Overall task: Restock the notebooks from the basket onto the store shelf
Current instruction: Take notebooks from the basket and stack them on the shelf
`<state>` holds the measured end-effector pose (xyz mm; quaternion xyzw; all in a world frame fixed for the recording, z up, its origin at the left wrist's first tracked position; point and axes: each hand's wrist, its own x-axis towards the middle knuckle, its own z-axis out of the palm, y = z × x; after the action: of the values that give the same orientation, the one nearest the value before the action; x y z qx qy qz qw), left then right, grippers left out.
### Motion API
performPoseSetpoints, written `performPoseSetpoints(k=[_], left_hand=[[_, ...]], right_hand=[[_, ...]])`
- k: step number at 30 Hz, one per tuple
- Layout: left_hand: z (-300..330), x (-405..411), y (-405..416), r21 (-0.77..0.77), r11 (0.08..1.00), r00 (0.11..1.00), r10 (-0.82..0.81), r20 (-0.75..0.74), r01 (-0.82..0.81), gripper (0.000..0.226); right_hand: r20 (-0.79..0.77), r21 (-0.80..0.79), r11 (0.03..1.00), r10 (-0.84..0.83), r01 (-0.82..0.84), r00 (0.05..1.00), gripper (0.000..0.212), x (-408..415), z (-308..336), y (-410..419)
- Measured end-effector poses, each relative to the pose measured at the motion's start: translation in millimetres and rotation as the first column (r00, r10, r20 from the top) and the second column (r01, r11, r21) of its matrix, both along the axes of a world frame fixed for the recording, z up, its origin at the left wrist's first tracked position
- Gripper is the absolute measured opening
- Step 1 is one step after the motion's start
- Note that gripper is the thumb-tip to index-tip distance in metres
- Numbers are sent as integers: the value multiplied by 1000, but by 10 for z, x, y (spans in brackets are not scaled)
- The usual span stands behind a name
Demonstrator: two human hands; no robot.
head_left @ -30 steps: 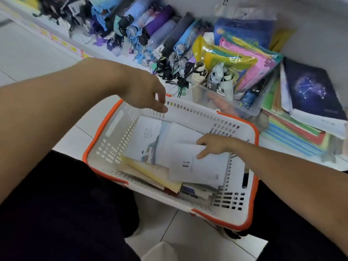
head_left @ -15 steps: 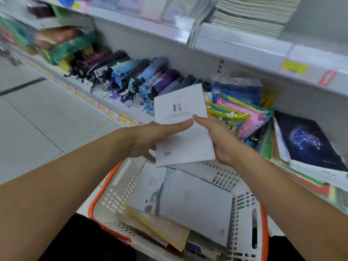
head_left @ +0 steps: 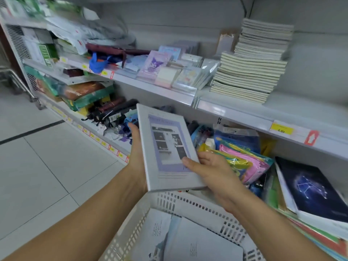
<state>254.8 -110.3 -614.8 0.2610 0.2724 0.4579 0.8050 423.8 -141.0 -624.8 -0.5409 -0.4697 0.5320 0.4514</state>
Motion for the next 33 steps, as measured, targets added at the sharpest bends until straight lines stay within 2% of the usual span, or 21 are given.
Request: performPoseSetpoints(k=[1, 3, 4, 5, 7, 10, 12, 14, 17, 19, 22, 24, 27, 28, 30, 33], left_hand=[[77, 20, -3, 14, 1000, 999, 20, 31, -20, 105], [368, 82, -106, 92, 994, 997, -60, 52, 55, 85], [445, 106, -109, 142, 986, 996, -93, -2, 92, 65], [507, 151, -73, 190, 975, 988, -94, -126, 117, 46], [693, 320, 5, 289, 955, 908, 66, -415, 63, 34], [1141, 703, 189, 393, 919, 868, 223, -443, -35, 23], [1439, 954, 355, 442, 894, 850, 282, -445, -65, 19], [1659, 1169, 512, 463, 885, 851, 280, -443, -50, 27], [1829, 1350, 715, 454, 889, 861, 273, -429, -55, 37], [1874, 1426, 801, 461, 886, 860, 268, -434, -43, 37], [1884, 1493, 855, 469, 883, 853, 253, -457, -11, 37], [1859, 1498, 880, 466, 885, 843, 249, -477, 3, 39], [1764, 1464, 880, 463, 886, 826, 248, -506, 18, 34], [1717, 1442, 877, 462, 887, 817, 251, -520, 22, 31], [1610, 1392, 877, 459, 887, 788, 256, -559, 37, 30], [1491, 1324, 859, 450, 891, 761, 251, -598, 61, 31]], right_hand=[[-24, -29, 1000, 5, -5, 1000, 15, 89, 108, 24], [-84, -47, 998, -46, 42, 995, 12, 285, 341, 79], [-125, -25, 997, -81, 78, 989, 15, 383, 487, 101], [-160, 9, 992, -120, 123, 980, 17, 484, 638, 116], [-210, 96, 978, -162, 185, 964, 10, 707, 926, 121], [-223, 96, 994, -23, 45, 975, 12, 960, 1297, 66], [-252, 120, 992, -15, 46, 967, 15, 1127, 1486, 95], [-342, 170, 970, -110, 176, 933, 11, 1295, 1673, 180], [-511, 188, 922, -204, 340, 835, 23, 1555, 1974, 447], [-571, 196, 906, -206, 375, 795, 23, 1732, 2134, 745], [-613, 181, 908, -197, 378, 765, 12, 1931, 2406, 1278], [-529, 209, 912, -198, 352, 825, 12, 2008, 2552, 1534], [-172, 255, 915, -276, 313, 946, 15, 2088, 2550, 1784], [-32, 271, 902, -341, 336, 940, 17, 2124, 2497, 1871], [209, 326, 858, -475, 397, 855, 28, 2193, 2404, 2056], [385, 394, 808, -578, 439, 719, 43, 2213, 2399, 2230]])
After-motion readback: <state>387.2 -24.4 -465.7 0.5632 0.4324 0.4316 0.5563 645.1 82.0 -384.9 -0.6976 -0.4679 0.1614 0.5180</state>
